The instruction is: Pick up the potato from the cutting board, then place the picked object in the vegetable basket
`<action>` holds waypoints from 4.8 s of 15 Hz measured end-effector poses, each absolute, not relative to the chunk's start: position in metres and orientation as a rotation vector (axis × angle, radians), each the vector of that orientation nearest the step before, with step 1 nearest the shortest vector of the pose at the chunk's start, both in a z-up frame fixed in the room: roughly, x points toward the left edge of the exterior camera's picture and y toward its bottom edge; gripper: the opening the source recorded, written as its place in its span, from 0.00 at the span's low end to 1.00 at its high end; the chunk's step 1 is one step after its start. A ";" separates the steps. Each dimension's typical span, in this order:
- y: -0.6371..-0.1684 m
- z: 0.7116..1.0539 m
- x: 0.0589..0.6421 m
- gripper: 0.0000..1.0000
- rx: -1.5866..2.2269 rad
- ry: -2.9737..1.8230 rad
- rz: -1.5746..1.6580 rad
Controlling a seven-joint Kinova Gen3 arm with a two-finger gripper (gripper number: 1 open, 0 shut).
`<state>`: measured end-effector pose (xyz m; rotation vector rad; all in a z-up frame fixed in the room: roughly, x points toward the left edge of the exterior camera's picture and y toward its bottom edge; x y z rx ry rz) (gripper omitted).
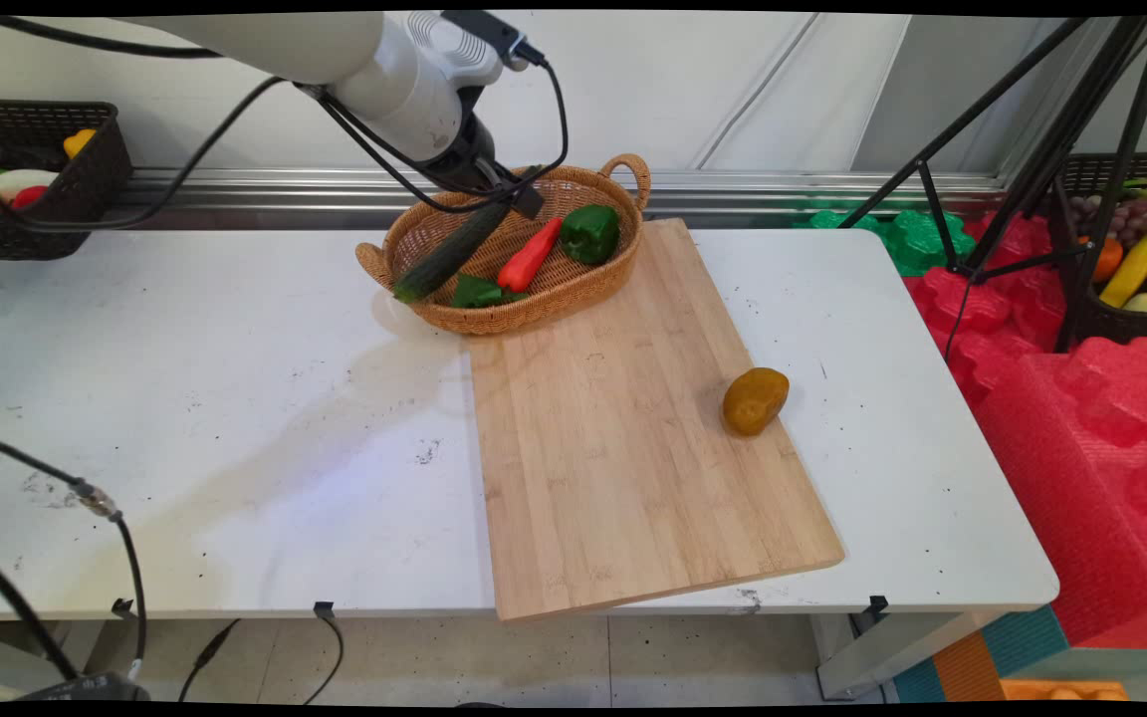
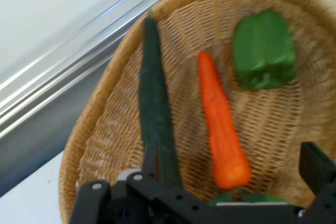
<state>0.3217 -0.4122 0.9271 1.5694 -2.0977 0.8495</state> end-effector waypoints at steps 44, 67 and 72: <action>-0.404 0.790 0.078 1.00 0.986 -2.360 0.462; -0.382 0.921 0.188 0.00 0.941 -2.273 0.695; -0.393 0.939 0.259 0.00 1.020 -2.293 0.771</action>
